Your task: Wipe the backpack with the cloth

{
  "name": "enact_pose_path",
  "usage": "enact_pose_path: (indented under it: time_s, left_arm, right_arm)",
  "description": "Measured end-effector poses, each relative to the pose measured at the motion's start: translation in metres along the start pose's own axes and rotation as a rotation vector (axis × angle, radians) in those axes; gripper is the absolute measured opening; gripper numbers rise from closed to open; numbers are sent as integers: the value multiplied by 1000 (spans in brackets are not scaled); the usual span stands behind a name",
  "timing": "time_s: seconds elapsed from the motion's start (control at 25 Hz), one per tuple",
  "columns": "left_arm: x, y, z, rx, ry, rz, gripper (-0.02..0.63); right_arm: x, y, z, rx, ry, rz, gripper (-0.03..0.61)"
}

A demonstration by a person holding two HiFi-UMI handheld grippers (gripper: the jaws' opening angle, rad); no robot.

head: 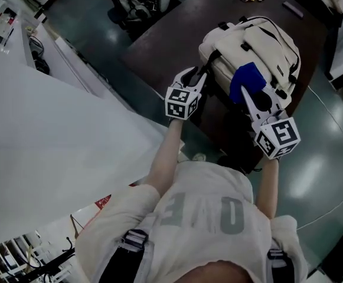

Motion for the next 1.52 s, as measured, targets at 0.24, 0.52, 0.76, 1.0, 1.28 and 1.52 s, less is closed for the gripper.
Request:
enact_pose_path:
  time_s: [0.24,0.52,0.76,1.0,1.28,1.52]
  left_arm:
    - [30,-1,-20,19,-46,99,38]
    - [70,-9,-37,-41,-167,150,38]
    - [83,-5,-39,-114,-254,86,38]
    - [75,-1,-42,-119,-227,79,38]
    - [70,1,-43,-115,-188,89,38]
    - [69,2,-40,-114,-155,110,38]
  right_arm:
    - [-21,-24,-27,-103,-14,-46,41]
    - [-55,-85,-55,-231,-111,-82,42]
    - [-88,-167,-53,-207,-40,-161,42]
    - [-100,-202,-30,-259,-227,-138,41]
    - [-101,-213,-23,-273,-292,-147,41]
    - [-103,-217,-22,-249,-312,-160,41]
Point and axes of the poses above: the fingertips, and each gripper's own axes: y backward along the fingers, z to its right, x out of its top, the point moved 8 cm from there along y, backward along the fingers, and after that the axes turned 7 degrees about -z, right-handed, at the moved point
